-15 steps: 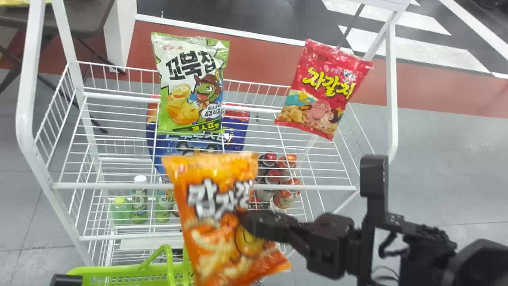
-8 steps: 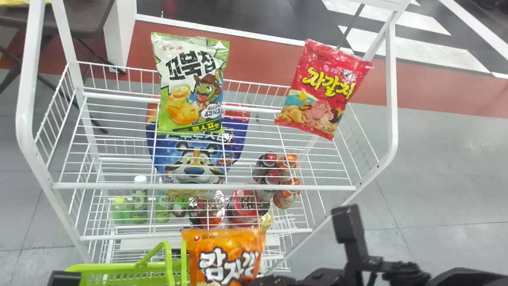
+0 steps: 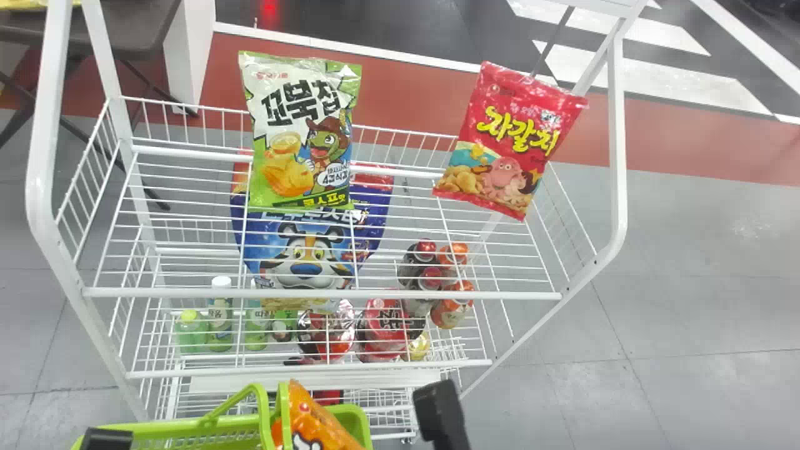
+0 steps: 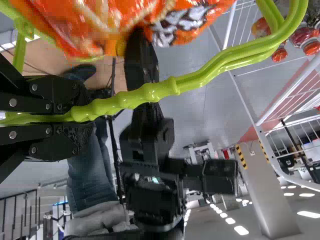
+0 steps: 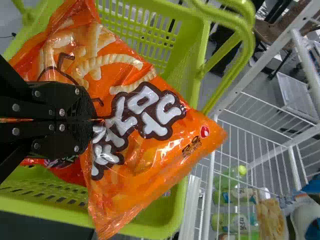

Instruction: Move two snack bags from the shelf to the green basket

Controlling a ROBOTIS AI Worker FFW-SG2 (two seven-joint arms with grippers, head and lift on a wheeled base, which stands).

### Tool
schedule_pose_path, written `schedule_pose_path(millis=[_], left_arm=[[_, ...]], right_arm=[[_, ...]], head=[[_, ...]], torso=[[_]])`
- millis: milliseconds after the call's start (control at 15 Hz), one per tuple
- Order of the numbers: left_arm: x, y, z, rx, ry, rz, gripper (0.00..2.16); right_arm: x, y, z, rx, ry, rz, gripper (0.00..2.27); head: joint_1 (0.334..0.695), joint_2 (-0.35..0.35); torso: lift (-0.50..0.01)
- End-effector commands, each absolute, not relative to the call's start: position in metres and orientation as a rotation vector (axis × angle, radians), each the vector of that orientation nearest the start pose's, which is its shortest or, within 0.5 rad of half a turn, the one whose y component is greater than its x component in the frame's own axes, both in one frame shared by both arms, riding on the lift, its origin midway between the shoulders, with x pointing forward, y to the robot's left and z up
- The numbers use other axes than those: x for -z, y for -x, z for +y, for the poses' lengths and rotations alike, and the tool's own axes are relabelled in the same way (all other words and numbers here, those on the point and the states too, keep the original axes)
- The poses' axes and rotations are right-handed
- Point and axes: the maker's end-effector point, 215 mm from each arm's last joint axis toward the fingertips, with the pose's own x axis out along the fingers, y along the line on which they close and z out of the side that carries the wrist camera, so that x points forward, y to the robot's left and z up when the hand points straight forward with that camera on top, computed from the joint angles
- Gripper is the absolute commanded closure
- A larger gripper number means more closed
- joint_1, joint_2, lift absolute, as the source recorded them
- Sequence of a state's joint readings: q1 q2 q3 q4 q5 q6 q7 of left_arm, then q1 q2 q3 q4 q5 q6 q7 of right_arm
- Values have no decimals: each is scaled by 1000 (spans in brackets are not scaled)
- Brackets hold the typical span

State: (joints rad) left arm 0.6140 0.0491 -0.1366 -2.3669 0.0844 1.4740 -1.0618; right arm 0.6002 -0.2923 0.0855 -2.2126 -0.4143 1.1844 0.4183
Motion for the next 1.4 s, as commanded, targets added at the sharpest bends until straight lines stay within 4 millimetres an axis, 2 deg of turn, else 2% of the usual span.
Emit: schedule_pose_path(millis=[0, 67, 267, 400, 467, 533, 600, 667, 867, 1000, 1067, 1333], left_arm=[[423, -133, -14, 1115, 700, 1185, 2128], [423, -133, -14, 1113, 700, 1185, 2128], [422, -132, -15, 1116, 700, 1185, 2128], [422, -133, -15, 1114, 700, 1184, 2128], [422, -133, -15, 1114, 700, 1184, 2128], [423, -132, -15, 1114, 699, 1185, 2128], [424, -132, -14, 1109, 699, 1186, 2128], [424, -133, -13, 1108, 699, 1186, 2128], [424, -132, -14, 1109, 699, 1186, 2128], [424, -132, -14, 1111, 700, 1185, 2128], [423, -133, -15, 1111, 700, 1184, 2128], [424, -132, -14, 1111, 698, 1185, 2128]], right_arm=[[568, -181, -82, -713, -305, 1226, 2246], [580, -183, -82, -706, -296, 1228, 2246], [609, -164, -77, -711, -301, 1307, 2246], [617, -157, -74, -716, -283, 1327, 2243], [616, -158, -76, -716, -269, 1326, 2159], [611, -161, -80, -707, -250, 1311, 1544], [602, -168, -89, -685, -226, 1291, 434], [593, -169, -94, -679, -216, 1287, -2], [561, -154, -120, -642, -180, 1359, -2], [538, -135, -138, -612, -155, 1428, 19], [528, -137, -141, -607, -148, 1413, 33], [481, -173, -146, -596, -129, 1265, 43]], head=[[695, -350], [695, -350], [695, -350], [695, -350], [695, -350], [695, -350], [695, -350], [695, -350], [695, -350], [695, -350], [695, -350], [695, -350]], torso=[[-17], [-17], [-17], [-17], [-17], [-17], [-17], [-17], [-17], [-17], [-17], [-17]])
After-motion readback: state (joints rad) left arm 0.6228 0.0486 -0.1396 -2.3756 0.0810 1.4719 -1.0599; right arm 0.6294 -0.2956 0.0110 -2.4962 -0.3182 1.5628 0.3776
